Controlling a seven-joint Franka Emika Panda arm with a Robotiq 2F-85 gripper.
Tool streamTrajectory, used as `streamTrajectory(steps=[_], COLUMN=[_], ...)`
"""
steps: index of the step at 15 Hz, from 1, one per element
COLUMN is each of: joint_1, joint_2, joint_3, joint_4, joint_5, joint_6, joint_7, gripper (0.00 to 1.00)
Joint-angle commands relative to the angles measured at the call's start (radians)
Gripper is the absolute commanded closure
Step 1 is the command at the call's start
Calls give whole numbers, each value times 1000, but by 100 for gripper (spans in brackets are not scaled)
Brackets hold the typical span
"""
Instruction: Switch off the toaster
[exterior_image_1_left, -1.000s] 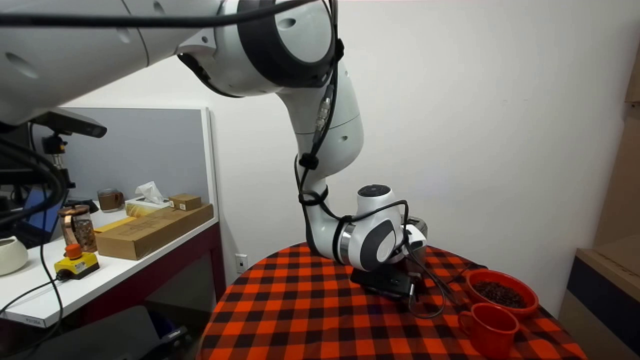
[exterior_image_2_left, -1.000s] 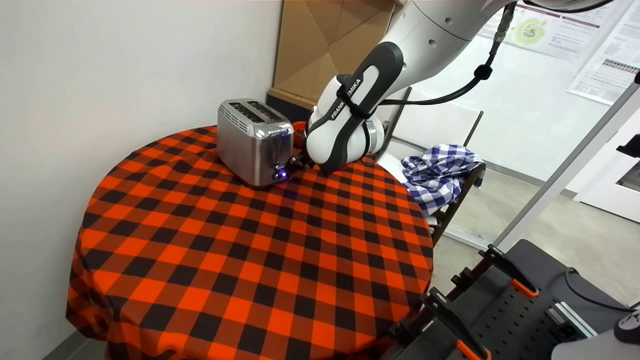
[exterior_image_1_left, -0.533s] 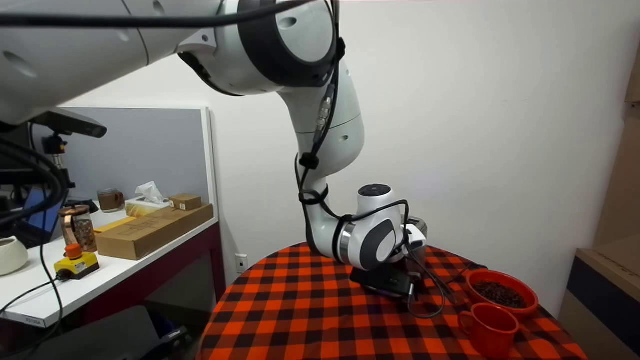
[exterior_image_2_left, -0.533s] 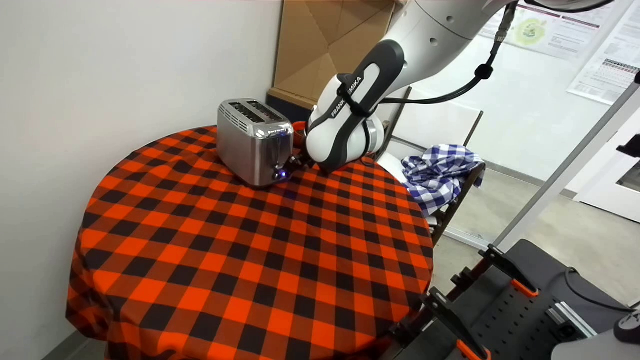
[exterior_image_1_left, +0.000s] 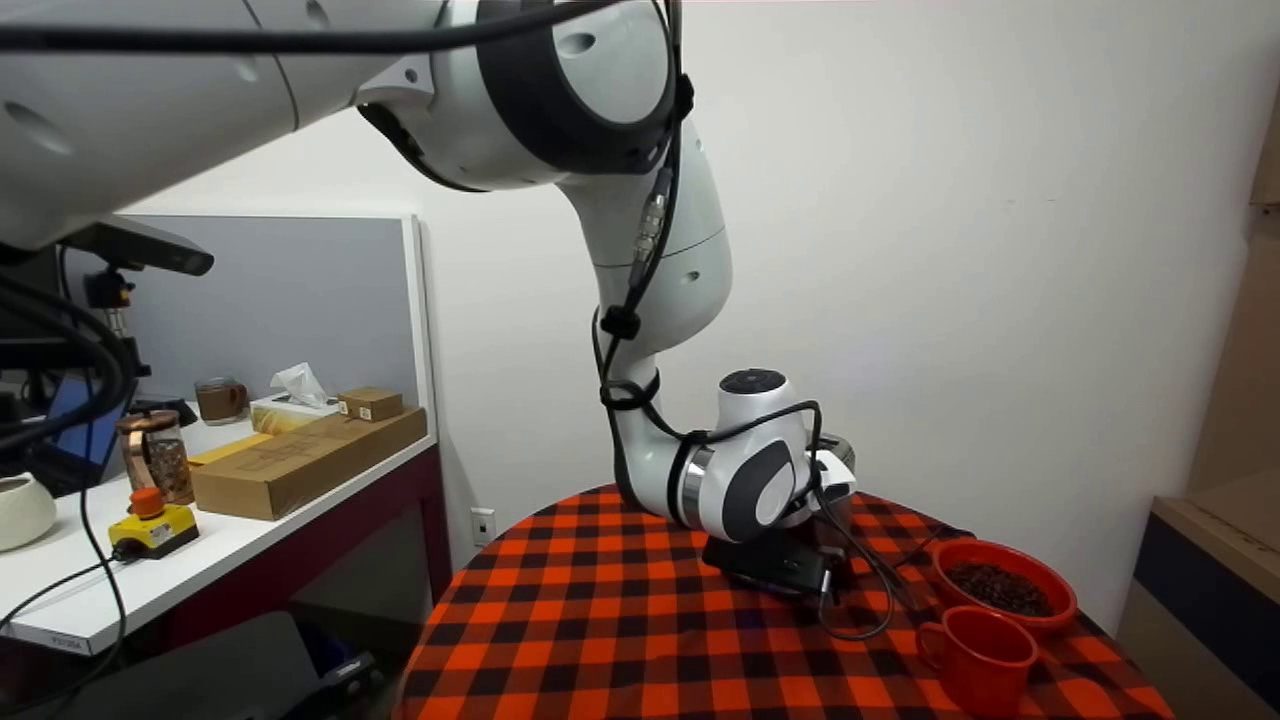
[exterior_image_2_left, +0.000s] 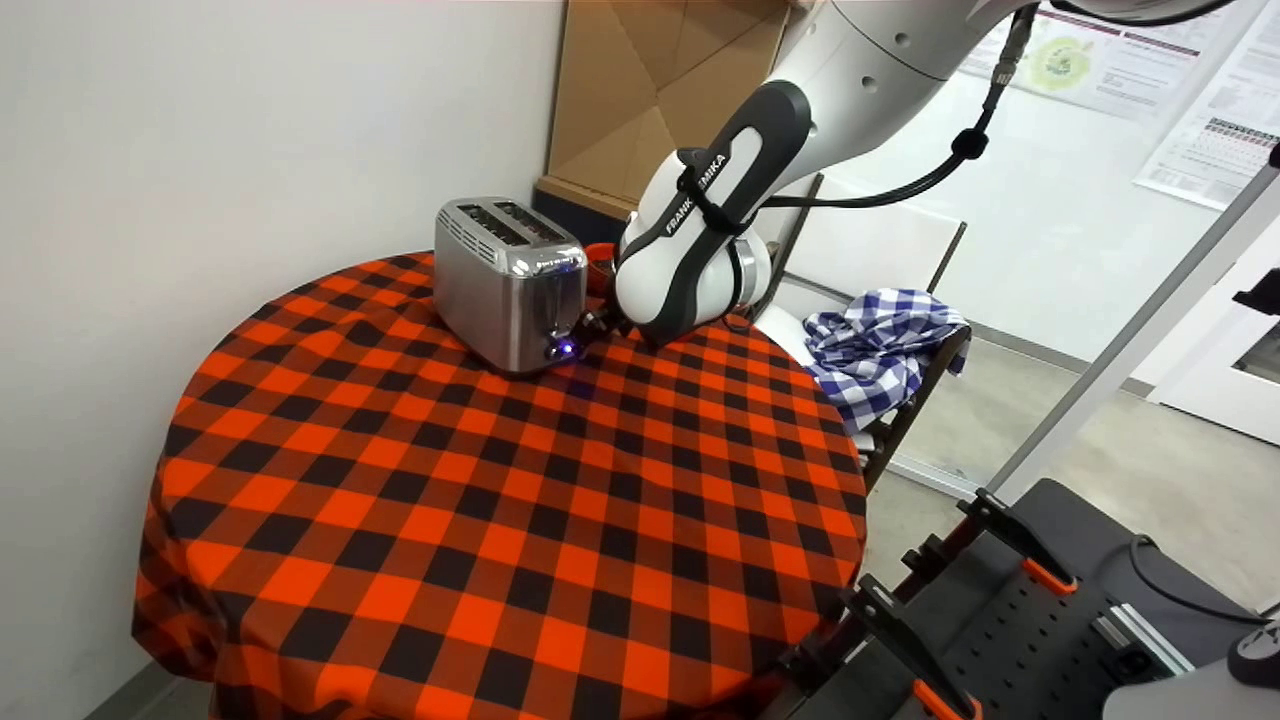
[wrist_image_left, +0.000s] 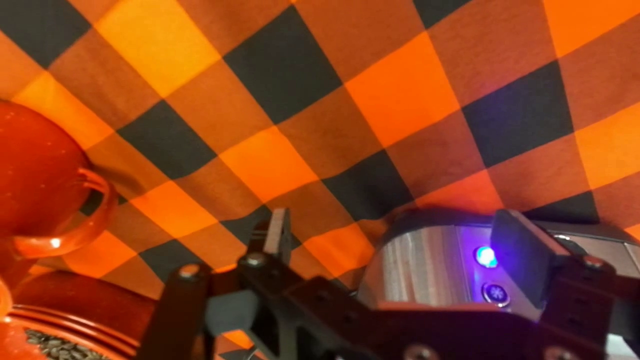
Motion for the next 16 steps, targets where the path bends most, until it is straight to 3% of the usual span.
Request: streamTrajectory(steps=[1,16], joint_1=[-7,24], joint_2=[-7,48], joint_3=[8,-13], joint_4=[-3,60], joint_5=[-2,30], joint_6=[-5,50], joint_7=[-8,38], gripper=[0,0])
